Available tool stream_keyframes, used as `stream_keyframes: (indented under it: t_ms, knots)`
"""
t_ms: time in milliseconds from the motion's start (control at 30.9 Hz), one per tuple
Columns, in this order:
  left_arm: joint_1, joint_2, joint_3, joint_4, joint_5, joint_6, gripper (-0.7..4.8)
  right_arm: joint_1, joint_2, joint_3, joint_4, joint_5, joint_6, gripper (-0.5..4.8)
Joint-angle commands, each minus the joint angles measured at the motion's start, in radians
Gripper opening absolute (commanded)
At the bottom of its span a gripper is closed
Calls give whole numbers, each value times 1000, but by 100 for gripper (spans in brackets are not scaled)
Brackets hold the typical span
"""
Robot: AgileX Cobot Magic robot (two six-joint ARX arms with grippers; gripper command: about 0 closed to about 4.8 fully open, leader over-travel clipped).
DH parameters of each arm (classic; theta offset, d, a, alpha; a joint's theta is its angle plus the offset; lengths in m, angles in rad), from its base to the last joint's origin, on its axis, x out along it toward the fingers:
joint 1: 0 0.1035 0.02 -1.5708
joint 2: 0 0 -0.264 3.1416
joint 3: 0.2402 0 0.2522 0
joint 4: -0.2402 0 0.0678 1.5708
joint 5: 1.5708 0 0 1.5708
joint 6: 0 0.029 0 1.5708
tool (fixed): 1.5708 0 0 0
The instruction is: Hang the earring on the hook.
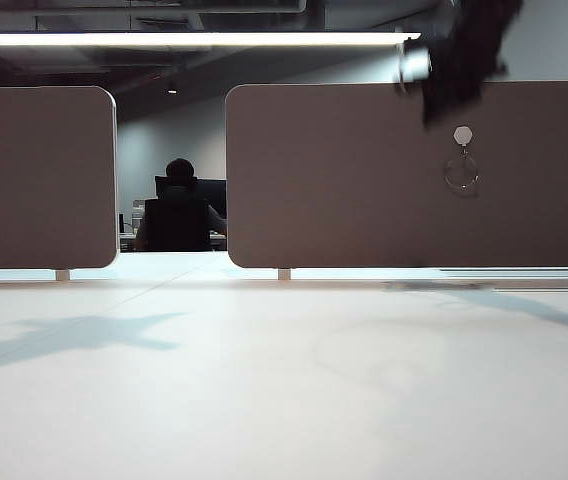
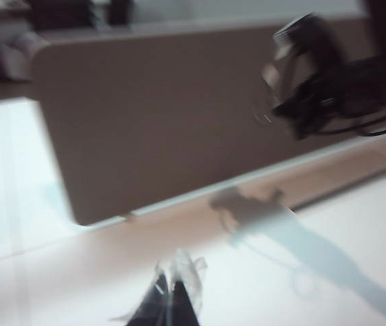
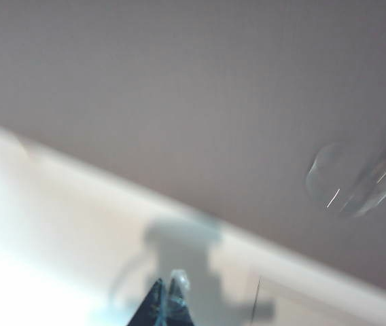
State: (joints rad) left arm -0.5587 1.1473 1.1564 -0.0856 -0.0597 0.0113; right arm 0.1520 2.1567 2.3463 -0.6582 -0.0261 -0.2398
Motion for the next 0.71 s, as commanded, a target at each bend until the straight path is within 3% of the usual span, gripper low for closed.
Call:
stream_keyframes:
  t_ms: [32,162,323,711]
  knots:
    - [1,-123,2,-109,-77,6,-6,27,-97,6,-42,-4,52,-5]
    - [1,-293,1,-259,-86,-16,-5,58,-220,-16,-117,-44,58,-5]
    - [0,-509,-14,-401,-86,-38,-6,83,-441,-174,-77,-82,80,-5]
    - [0,-966,-271,-436,14,-51,-6,130,-1081,-850,75,-205,127,-5]
